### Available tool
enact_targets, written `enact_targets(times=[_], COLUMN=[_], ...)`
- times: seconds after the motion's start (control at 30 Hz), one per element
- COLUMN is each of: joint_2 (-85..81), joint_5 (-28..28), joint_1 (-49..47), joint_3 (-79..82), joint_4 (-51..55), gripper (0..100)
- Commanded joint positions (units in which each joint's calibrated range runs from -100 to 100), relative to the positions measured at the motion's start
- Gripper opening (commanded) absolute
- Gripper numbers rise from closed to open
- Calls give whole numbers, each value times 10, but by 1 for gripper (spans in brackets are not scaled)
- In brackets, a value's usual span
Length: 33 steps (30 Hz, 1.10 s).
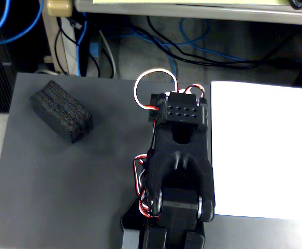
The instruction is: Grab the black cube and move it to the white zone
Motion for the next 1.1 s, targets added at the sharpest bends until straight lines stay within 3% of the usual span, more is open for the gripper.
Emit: enact_targets(times=[0.0,0.43,0.53,0.67,0.77,1.07], joint_2=[5,5,12,12,14,45], joint_5=[3,3,-4,-60,-56,-56], joint_1=[-3,0,5,-2,-3,-157], joint_3=[12,1,-121,-329,-441,-632], joint_4=[-2,4,14,151,232,386], gripper=[1,1,1,2,2,2])
